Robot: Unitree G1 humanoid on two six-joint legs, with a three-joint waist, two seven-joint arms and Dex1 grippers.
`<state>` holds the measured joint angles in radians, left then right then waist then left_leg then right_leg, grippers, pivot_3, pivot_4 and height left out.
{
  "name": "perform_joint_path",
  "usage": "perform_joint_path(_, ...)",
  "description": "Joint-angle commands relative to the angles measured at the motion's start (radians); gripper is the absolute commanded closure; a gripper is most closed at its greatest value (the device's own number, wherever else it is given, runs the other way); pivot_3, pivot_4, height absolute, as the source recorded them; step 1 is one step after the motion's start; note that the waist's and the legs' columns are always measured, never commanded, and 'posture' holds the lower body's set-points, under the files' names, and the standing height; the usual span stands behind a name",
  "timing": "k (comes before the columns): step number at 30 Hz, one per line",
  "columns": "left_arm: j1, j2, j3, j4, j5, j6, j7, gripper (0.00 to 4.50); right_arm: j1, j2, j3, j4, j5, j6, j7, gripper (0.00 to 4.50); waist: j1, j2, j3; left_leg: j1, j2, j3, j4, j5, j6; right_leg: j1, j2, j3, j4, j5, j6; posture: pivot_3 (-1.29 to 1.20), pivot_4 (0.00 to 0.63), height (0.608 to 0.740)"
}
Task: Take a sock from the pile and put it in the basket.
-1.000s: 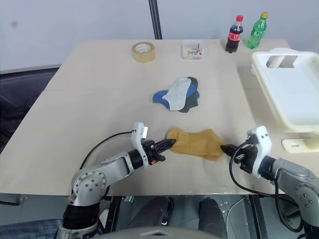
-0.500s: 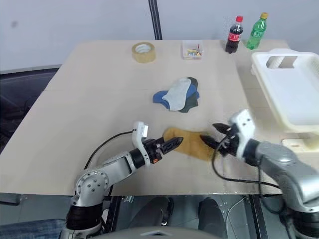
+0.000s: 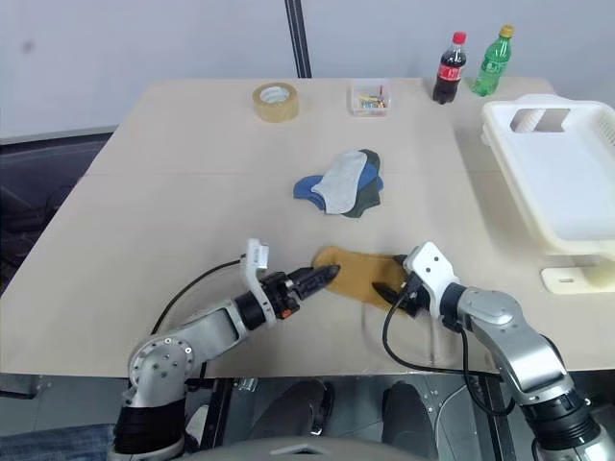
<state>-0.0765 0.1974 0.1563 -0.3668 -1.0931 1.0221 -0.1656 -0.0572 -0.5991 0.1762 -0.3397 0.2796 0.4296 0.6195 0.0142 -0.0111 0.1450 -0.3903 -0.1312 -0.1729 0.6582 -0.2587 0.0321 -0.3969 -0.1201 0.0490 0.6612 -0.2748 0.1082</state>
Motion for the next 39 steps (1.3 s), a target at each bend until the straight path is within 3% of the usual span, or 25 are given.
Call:
perform_joint_path(1, -0.054, 0.047, 0.037, 0.035, -0.013, -0.019, -0.054, 0.01, 0.000, 0.011, 0.013, 0.036, -0.034, -0.005, 0.006, 0.91, 0.000, 0.000, 0.000, 0.000, 0.000, 0.000, 0.000, 0.000, 0.000, 0.000, 0.000, 0.000, 0.000, 0.000, 0.000, 0.00, 0.150, 0.740)
perform_joint_path(9, -0.093, 0.122, -0.040, 0.140, 0.017, 0.063, -0.138, 0.01, -0.024, 0.031, 0.002, 0.062, -0.064, -0.015, 0.004, 0.91, -0.001, -0.001, 0.000, 0.003, 0.000, 0.001, -0.002, 0.000, 0.000, 0.001, 0.000, 0.002, 0.000, 0.000, 0.000, 0.00, 0.150, 0.740)
perform_joint_path(13, -0.117, 0.144, -0.068, 0.180, -0.070, 0.184, -0.229, 0.01, -0.031, 0.034, -0.004, 0.072, -0.070, -0.020, 0.005, 0.91, -0.001, -0.001, 0.000, 0.007, 0.000, 0.001, -0.006, 0.000, 0.000, 0.005, 0.000, 0.002, 0.000, 0.000, 0.000, 0.00, 0.150, 0.740)
perform_joint_path(17, -0.185, 0.178, -0.153, 0.238, 0.026, 0.180, -0.306, 0.01, -0.033, 0.036, 0.007, 0.061, -0.077, -0.022, 0.010, 0.91, -0.001, -0.001, 0.000, 0.008, 0.000, 0.001, -0.006, 0.000, 0.000, 0.005, 0.000, 0.003, -0.001, 0.000, 0.000, 0.00, 0.150, 0.740)
perform_joint_path(26, -0.303, 0.128, -0.214, 0.385, 0.156, 0.075, -0.450, 0.01, -0.017, 0.038, 0.015, 0.030, -0.076, -0.020, 0.032, 0.91, 0.000, -0.001, 0.000, 0.008, 0.000, 0.001, -0.006, 0.000, 0.000, 0.005, 0.000, 0.003, -0.001, 0.000, 0.000, 0.00, 0.150, 0.740)
perform_joint_path(39, -0.316, 0.093, -0.201, 0.321, 0.179, -0.014, -0.614, 0.01, -0.011, 0.042, 0.008, 0.032, -0.118, -0.033, 0.013, 0.91, -0.001, -0.001, 0.000, 0.006, 0.000, 0.001, -0.007, 0.000, 0.000, 0.003, 0.000, 0.002, -0.002, 0.000, 0.000, 0.00, 0.150, 0.740)
